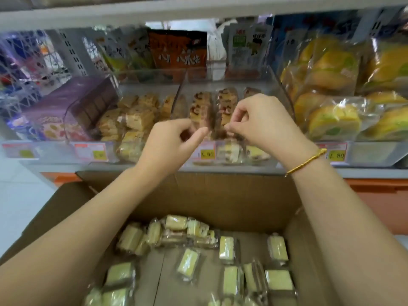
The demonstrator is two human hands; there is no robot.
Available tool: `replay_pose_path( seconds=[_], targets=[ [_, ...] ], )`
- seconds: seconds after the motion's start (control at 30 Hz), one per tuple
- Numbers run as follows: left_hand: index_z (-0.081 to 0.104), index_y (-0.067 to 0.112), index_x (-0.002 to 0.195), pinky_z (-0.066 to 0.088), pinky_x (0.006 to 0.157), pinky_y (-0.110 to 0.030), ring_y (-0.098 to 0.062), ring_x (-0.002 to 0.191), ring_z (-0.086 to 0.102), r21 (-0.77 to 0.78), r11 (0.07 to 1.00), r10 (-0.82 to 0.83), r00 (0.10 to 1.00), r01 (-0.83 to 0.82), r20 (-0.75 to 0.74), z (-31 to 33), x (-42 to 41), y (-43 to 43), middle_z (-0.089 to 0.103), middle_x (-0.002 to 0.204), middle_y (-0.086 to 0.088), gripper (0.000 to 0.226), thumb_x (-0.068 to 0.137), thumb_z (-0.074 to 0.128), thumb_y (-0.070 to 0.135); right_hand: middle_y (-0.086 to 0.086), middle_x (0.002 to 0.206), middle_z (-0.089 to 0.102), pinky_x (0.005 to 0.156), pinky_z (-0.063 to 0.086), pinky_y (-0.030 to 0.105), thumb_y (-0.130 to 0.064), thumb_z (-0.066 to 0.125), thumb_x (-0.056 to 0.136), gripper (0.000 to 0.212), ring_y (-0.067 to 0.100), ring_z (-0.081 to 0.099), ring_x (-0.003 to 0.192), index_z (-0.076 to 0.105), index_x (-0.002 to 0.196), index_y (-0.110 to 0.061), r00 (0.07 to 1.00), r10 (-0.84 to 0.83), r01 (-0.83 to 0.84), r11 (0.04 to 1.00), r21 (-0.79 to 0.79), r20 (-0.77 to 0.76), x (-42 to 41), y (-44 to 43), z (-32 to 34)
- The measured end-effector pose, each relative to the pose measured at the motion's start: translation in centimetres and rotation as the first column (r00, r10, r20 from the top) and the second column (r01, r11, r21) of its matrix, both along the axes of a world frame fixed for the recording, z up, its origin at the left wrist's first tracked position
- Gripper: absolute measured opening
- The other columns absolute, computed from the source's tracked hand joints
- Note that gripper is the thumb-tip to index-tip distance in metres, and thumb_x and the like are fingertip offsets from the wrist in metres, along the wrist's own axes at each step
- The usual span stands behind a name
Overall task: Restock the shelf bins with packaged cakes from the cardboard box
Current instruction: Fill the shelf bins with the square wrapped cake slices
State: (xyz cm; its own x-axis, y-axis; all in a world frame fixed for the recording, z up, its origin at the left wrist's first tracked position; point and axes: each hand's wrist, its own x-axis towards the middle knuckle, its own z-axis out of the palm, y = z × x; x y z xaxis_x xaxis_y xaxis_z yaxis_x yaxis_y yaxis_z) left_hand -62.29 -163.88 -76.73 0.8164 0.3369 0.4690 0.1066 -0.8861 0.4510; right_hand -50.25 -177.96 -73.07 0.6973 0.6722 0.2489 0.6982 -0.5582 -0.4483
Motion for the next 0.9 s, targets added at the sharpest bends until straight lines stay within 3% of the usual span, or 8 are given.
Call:
replay_pose_path(
  seconds=[0.2, 0.3, 0.4, 0.53, 0.6, 0.73, 0.8, 0.9],
  targets=[
    [0.052, 0.014, 0.054, 0.033, 0.050, -0.019, -0.014, 0.052, 0.048, -0.150, 0.989, -0.031, 0.958, -0.013, -0.285, -8.3, -9.4, 2.2, 0.045, 0.047, 0.005, 0.047, 0.092, 0.056, 0.042, -0.012, 0.084, 0.060, 0.061, 0.045, 0.017, -0.035, 0.070, 0.084, 0.015, 0.002, 0.057, 0.078, 0.068, 0.090, -0.022, 0.894, 0.383, -0.439, 0.854, -0.281, -0.233, -6.1, -0.8, -3.7],
    [0.058, 0.014, 0.063, 0.035, 0.050, -0.016, -0.006, 0.048, 0.046, -0.274, 0.948, 0.000, 0.864, -0.159, -0.503, -12.6, -11.4, 3.8, 0.051, 0.052, 0.006, 0.037, 0.089, 0.063, 0.040, -0.012, 0.088, 0.060, 0.066, 0.046, 0.019, -0.038, 0.069, 0.085, 0.023, 0.004, 0.059, 0.075, 0.066, 0.101, -0.021, 0.831, 0.369, -0.540, 0.714, -0.446, -0.416, -7.0, -1.1, -8.7],
    [0.061, 0.012, 0.078, 0.037, 0.050, -0.018, -0.009, 0.056, 0.050, -0.302, 0.888, 0.028, 0.697, -0.347, -0.717, -16.8, -13.2, 6.2, 0.058, 0.066, 0.002, 0.021, 0.085, 0.070, 0.030, -0.005, 0.101, 0.064, 0.078, 0.049, 0.027, -0.037, 0.069, 0.086, 0.030, 0.013, 0.063, 0.087, 0.065, 0.109, -0.018, 0.811, 0.255, -0.562, 0.591, -0.579, -0.527, -7.0, -1.6, -14.4],
    [0.062, 0.007, 0.094, 0.044, 0.071, -0.028, -0.025, 0.096, 0.061, -0.134, 0.878, 0.083, 0.422, -0.459, -0.903, -20.9, -16.6, 8.9, 0.064, 0.098, -0.009, 0.021, 0.089, 0.065, 0.027, -0.007, 0.087, 0.062, 0.075, 0.047, 0.029, -0.016, 0.065, 0.087, 0.007, 0.014, 0.058, 0.083, 0.060, 0.090, -0.012, 0.809, 0.100, -0.485, 0.670, -0.562, -0.579, -6.8, -1.1, -21.3],
    [0.062, 0.004, 0.103, 0.044, 0.075, -0.030, -0.024, 0.098, 0.060, -0.057, 0.871, 0.086, 0.266, -0.488, -0.960, -22.4, -18.5, 10.2, 0.064, 0.109, -0.009, 0.029, 0.090, 0.064, 0.030, 0.000, 0.091, 0.063, 0.069, 0.045, 0.029, -0.010, 0.056, 0.089, 0.003, 0.019, 0.057, 0.085, 0.055, 0.086, -0.012, 0.820, 0.044, -0.425, 0.714, -0.557, -0.570, -7.6, 0.1, -24.3],
    [0.068, 0.003, 0.107, 0.046, 0.083, -0.028, -0.023, 0.106, 0.061, -0.021, 0.880, 0.036, 0.110, -0.474, -0.993, -25.1, -22.0, 12.3, 0.067, 0.113, -0.011, 0.028, 0.092, 0.060, 0.024, 0.010, 0.098, 0.060, 0.062, 0.043, 0.028, -0.009, 0.051, 0.091, 0.007, 0.023, 0.056, 0.089, 0.057, 0.093, -0.006, 0.790, 0.020, -0.441, 0.713, -0.545, -0.613, -10.6, 3.0, -30.2],
    [0.065, 0.004, 0.110, 0.046, 0.081, -0.028, -0.023, 0.103, 0.061, -0.030, 0.876, 0.034, 0.126, -0.481, -0.991, -26.2, -22.7, 12.9, 0.066, 0.113, -0.010, 0.025, 0.091, 0.061, 0.021, 0.008, 0.109, 0.063, 0.075, 0.047, 0.030, -0.011, 0.053, 0.087, 0.015, 0.024, 0.059, 0.102, 0.060, 0.100, -0.011, 0.766, 0.004, -0.447, 0.721, -0.529, -0.643, -12.5, 3.9, -32.8],
    [0.049, 0.012, 0.127, 0.045, 0.077, -0.027, -0.021, 0.100, 0.057, -0.077, 0.844, 0.126, 0.335, -0.531, -0.934, -27.7, -22.1, 14.1, 0.054, 0.119, -0.008, 0.045, 0.087, 0.068, 0.017, 0.001, 0.118, 0.058, 0.078, 0.039, 0.024, -0.022, 0.059, 0.088, 0.027, 0.019, 0.052, 0.114, 0.057, 0.115, -0.019, 0.770, 0.039, -0.463, 0.720, -0.517, -0.636, -14.6, 5.2, -35.4]
  ],
)
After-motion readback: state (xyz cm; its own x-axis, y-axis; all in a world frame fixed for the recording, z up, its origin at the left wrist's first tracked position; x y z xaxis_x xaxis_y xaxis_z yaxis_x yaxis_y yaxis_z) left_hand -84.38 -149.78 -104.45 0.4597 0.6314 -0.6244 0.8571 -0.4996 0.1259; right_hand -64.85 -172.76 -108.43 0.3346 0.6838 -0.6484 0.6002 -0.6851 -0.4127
